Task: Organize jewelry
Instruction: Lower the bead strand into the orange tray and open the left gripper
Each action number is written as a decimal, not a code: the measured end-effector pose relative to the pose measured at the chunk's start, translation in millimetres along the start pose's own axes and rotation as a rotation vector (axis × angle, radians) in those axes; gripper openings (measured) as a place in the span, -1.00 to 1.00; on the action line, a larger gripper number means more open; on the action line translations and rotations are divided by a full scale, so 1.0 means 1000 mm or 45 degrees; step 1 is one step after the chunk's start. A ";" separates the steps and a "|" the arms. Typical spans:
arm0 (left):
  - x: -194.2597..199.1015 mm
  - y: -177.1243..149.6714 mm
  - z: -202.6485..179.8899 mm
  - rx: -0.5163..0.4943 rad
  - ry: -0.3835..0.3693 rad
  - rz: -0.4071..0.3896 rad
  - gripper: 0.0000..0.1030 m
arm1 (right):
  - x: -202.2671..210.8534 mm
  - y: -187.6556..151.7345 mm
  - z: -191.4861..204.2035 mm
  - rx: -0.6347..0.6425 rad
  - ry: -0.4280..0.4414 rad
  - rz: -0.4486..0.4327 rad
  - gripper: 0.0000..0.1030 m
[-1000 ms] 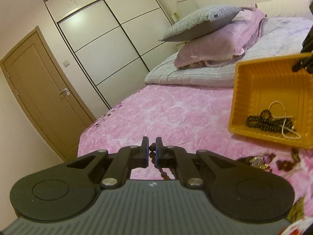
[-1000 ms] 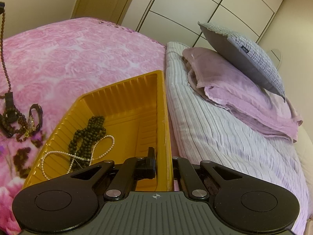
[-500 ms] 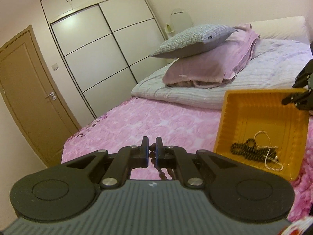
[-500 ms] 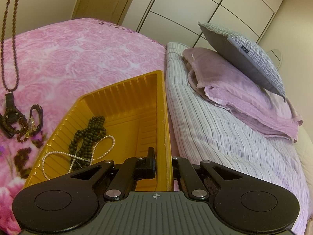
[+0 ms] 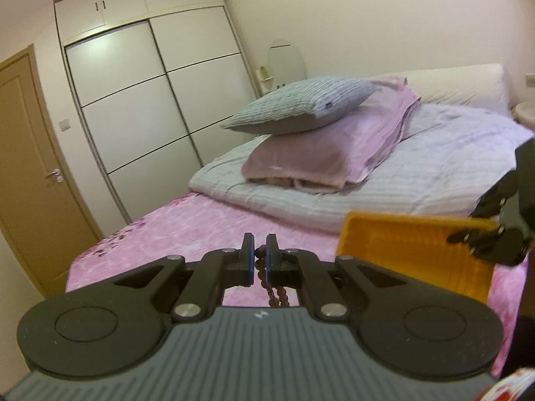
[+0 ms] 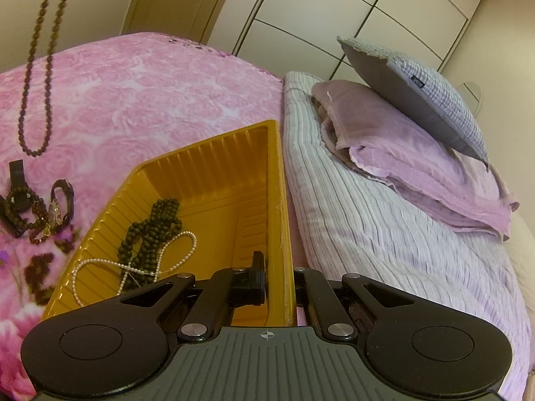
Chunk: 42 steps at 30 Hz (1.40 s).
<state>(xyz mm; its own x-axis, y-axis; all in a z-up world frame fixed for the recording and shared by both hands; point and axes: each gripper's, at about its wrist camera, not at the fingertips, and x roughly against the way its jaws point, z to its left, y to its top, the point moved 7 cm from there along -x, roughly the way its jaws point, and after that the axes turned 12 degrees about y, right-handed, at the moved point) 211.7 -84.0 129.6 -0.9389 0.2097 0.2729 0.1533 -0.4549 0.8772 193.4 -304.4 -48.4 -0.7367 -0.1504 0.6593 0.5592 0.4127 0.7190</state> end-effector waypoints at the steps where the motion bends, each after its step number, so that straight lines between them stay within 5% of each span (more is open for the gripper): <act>1: -0.002 0.004 -0.005 0.009 -0.021 -0.001 -0.89 | 0.000 0.000 0.000 -0.001 0.001 0.000 -0.93; 17: -0.026 0.032 -0.105 0.078 -0.347 0.028 -0.89 | -0.001 -0.006 -0.005 -0.014 0.009 -0.006 -0.93; 28: -0.073 -0.019 -0.143 0.113 -0.428 0.285 -0.89 | -0.001 -0.008 -0.005 -0.019 0.013 -0.005 -0.93; 42: -0.082 -0.026 -0.145 0.163 -0.464 0.338 -0.89 | -0.002 -0.010 -0.008 -0.022 0.014 -0.004 -0.93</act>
<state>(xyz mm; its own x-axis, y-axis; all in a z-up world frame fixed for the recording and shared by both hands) 240.2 -214.8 27.6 -0.6959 0.4012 0.5956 0.4321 -0.4286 0.7935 192.2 -314.8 -54.8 -0.7341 -0.1616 0.6595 0.5635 0.3969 0.7246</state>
